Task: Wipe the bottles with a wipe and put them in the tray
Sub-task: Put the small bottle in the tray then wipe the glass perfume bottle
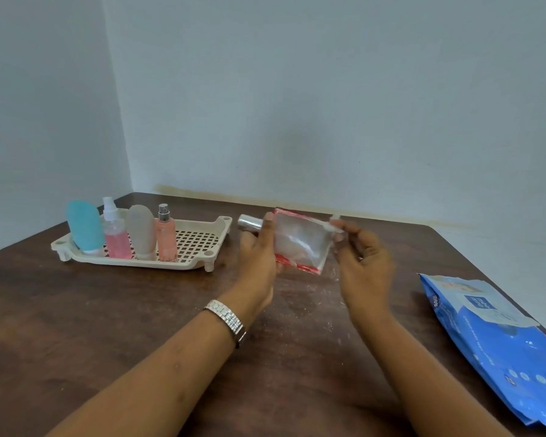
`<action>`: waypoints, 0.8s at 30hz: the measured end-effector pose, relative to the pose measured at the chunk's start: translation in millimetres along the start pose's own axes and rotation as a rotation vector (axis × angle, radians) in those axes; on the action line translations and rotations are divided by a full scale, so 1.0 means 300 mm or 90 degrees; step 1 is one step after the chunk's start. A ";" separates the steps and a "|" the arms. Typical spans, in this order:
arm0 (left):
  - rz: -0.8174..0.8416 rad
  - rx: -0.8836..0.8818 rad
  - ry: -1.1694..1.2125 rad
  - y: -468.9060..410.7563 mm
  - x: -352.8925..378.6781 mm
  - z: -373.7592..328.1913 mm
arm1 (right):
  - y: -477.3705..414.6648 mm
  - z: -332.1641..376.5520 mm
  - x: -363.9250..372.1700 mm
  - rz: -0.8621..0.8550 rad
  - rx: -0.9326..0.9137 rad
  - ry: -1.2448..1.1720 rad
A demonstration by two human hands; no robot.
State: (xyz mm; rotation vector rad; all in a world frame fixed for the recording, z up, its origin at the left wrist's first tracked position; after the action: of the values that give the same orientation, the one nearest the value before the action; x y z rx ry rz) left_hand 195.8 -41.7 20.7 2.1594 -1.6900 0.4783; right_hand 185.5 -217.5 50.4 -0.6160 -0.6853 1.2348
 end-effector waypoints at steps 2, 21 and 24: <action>0.052 0.053 -0.116 0.029 0.036 -0.015 | -0.027 -0.028 -0.037 -0.021 0.056 -0.040; 0.116 0.387 -0.662 0.109 0.143 -0.053 | -0.029 0.085 0.052 0.238 -0.126 0.123; 0.130 0.329 -0.627 0.107 0.146 -0.031 | -0.044 0.080 0.008 0.125 -0.057 0.041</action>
State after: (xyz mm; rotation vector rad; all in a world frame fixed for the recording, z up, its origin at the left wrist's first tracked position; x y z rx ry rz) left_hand 174.1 -81.9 51.7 2.8700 -2.5097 -0.2006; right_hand 175.9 -216.7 76.2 -0.8084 -0.6404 1.3651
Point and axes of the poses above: each hand's wrist, its own y-axis away from the middle knuckle, its own x-axis out of the palm, z = x × y, the point moved 9 cm from there along -y, towards the middle knuckle, and after that the axes turned 15 degrees about -x, right-handed, at the moved point
